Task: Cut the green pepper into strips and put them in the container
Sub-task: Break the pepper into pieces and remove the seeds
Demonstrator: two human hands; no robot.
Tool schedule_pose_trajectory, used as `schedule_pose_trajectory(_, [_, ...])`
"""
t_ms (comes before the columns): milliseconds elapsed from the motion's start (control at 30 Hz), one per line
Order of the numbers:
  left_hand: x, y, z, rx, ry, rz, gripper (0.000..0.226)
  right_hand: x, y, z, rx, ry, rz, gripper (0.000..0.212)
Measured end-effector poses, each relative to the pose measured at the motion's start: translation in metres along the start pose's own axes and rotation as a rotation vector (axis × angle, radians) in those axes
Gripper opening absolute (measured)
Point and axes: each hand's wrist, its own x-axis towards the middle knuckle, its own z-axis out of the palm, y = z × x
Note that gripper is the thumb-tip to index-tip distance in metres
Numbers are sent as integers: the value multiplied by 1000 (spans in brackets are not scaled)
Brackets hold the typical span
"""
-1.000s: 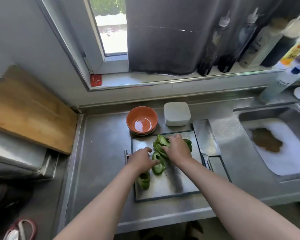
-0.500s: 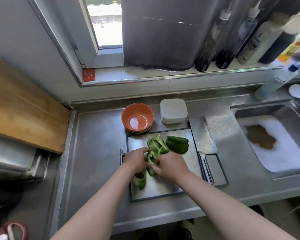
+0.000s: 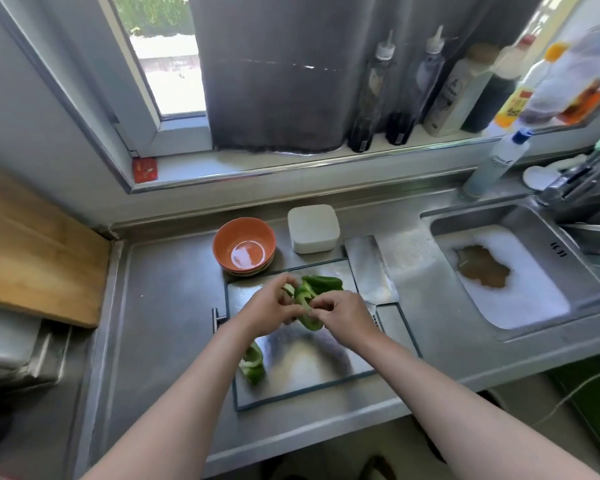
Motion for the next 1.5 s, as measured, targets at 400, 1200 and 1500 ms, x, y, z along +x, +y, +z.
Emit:
schedule_pose_trajectory(400, [37,143,172,-443,-77,52,35,-58,80,-186,484,359,125,12])
schedule_pose_trajectory(1200, [59,242,457,-40,-407,130,39,-213,303,-375,333,411,491,7])
schedule_pose_trajectory(1500, [65,229,476,-276,-477,-25,32,-217,344,-363,-67,352,604,21])
